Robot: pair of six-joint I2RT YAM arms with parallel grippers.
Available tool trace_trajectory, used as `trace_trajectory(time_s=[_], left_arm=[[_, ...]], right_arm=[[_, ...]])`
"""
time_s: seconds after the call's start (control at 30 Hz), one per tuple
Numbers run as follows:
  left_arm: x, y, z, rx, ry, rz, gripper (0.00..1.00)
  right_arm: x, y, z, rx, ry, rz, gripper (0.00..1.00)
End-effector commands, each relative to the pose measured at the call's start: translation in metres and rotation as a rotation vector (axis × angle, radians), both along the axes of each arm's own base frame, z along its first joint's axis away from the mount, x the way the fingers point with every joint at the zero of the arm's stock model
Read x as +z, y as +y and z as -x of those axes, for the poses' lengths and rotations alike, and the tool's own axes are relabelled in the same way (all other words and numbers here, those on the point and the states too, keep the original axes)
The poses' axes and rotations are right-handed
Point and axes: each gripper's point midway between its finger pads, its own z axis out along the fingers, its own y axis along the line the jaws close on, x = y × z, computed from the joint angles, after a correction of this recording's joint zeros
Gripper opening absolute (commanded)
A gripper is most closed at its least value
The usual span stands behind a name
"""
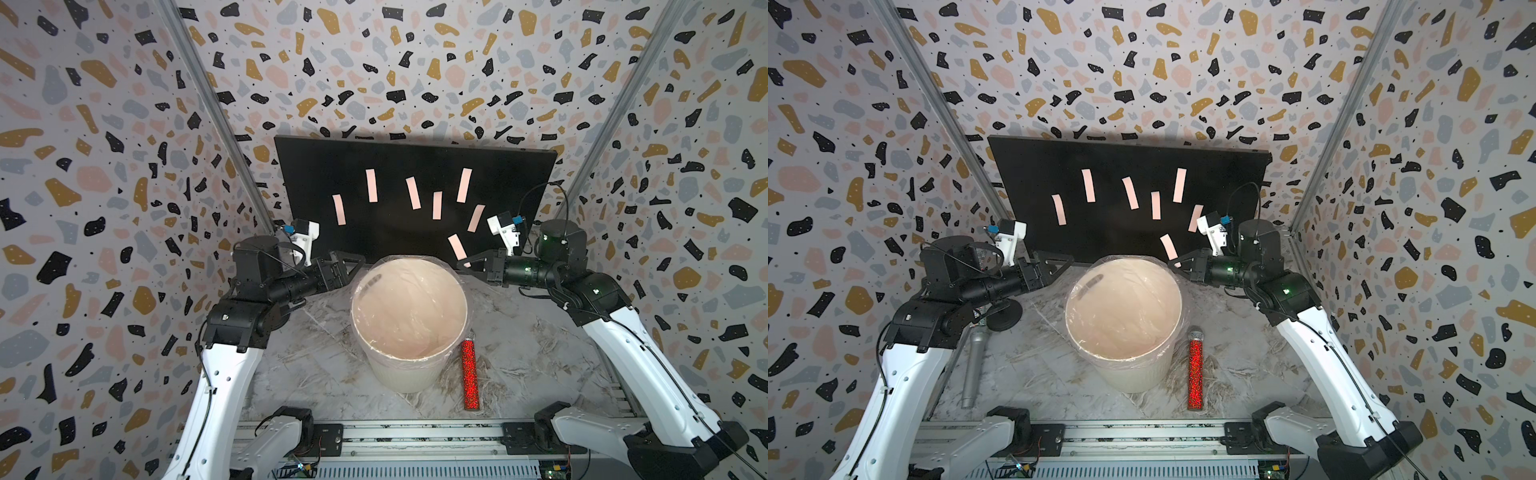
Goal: Remove the sticky note from the monitor
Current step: Place the sticky note in the trash bin.
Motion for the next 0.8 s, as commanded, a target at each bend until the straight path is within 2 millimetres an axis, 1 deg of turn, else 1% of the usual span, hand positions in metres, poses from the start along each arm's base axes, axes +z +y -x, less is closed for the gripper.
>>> trace_trajectory(time_s=[0.0,0.13,0.23,0.27,0.33,0.43,0.57,0.67,0.77], left_arm=[[-0.001,-0.002,-0.001,-0.011,-0.02,-0.011,0.99],[-0.003,-0.002,-0.001,-0.011,-0.016,-0.014,0.99],[-0.005,-0.001,0.0,-0.011,-0.014,-0.022,0.99],[-0.005,-0.001,0.0,-0.009,-0.015,-0.026,0.99],[-0.007,-0.001,0.0,-0.008,-0.009,-0.027,0.99],[-0.007,-0.001,0.0,-0.008,-0.011,-0.027,0.99],[-0.008,0.0,-0.001,-0.006,-0.007,-0.029,0.99],[-0.009,0.0,-0.001,-0.007,-0.004,-0.028,0.99],[-0.01,0.0,0.0,-0.007,-0.002,-0.03,0.99]], right_arm=[[-0.014,0.008,0.027,0.094,-0.022,0.128,0.0],[-0.033,0.023,0.05,0.195,-0.032,0.254,0.0],[-0.048,0.027,0.065,0.256,-0.056,0.357,0.0],[-0.057,0.028,0.071,0.278,-0.055,0.404,0.0],[-0.064,0.028,0.077,0.301,-0.064,0.454,0.0],[-0.072,0.029,0.084,0.331,-0.076,0.521,0.0],[-0.087,0.028,0.088,0.359,-0.087,0.636,0.0],[-0.097,0.032,0.085,0.37,-0.09,0.706,0.0],[-0.101,0.036,0.082,0.373,-0.095,0.747,0.0]])
